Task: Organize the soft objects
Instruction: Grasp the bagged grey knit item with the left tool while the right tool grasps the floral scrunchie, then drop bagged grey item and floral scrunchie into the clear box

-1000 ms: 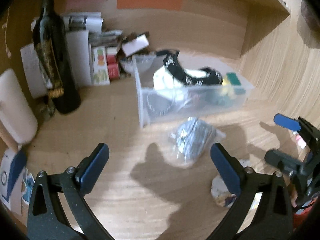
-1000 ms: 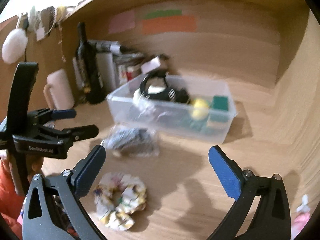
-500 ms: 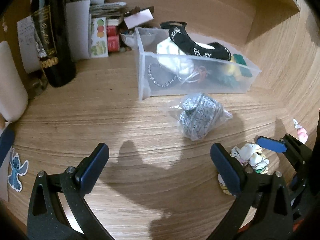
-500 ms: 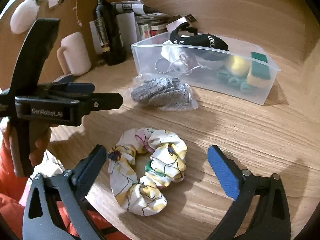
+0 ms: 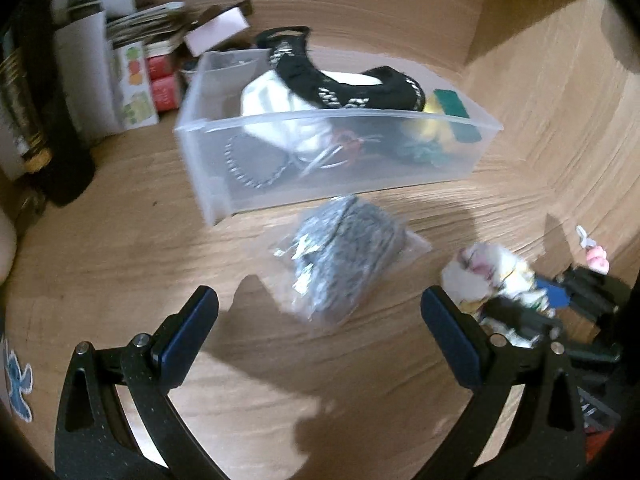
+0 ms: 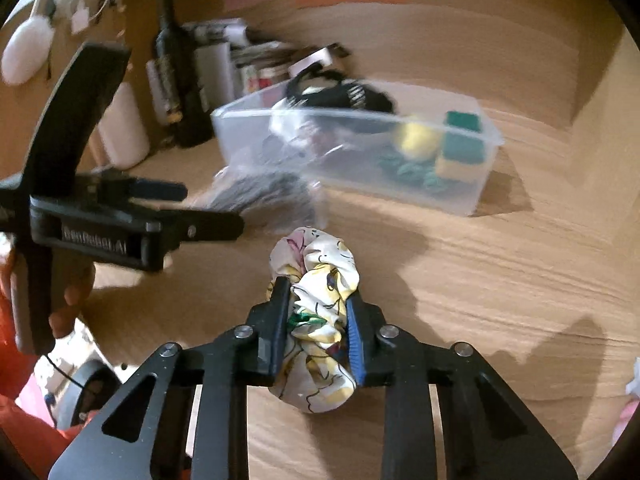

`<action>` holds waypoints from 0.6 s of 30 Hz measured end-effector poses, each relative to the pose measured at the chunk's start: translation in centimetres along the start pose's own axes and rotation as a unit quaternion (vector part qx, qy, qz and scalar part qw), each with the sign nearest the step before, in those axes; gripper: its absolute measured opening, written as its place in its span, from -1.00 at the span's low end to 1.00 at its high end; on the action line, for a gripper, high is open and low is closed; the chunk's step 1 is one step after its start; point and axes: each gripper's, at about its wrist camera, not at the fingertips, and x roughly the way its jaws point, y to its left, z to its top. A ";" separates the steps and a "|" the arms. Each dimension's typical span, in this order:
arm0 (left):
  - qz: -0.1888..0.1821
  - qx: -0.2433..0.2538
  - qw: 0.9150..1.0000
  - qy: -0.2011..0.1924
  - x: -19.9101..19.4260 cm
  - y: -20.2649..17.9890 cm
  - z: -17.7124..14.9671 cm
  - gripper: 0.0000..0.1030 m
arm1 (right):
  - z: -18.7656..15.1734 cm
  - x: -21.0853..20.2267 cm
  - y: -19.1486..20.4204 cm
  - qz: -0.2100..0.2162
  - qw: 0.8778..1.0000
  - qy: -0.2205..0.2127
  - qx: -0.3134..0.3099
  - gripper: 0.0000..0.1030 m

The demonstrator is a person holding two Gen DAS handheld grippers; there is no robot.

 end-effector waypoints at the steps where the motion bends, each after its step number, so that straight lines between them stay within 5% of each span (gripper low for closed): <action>1: 0.001 0.005 1.000 0.002 0.3 -0.2 0.2 0.99 | 0.2 -0.2 -0.2 -0.002 1.000 -0.004 0.003 -0.55; 6: 0.005 0.020 1.000 0.005 1.3 -1.1 1.5 0.94 | 0.9 -1.2 -1.5 -0.017 0.999 -0.025 0.020 -0.55; 13: -0.024 0.022 0.999 0.022 2.7 -1.6 2.7 0.08 | 1.9 -1.8 -2.4 -0.027 0.998 -0.045 0.030 -0.55; 18: -0.034 0.022 0.999 0.007 1.6 -1.4 2.7 -0.33 | 2.7 -2.4 -3.0 -0.030 0.997 -0.062 0.035 -0.55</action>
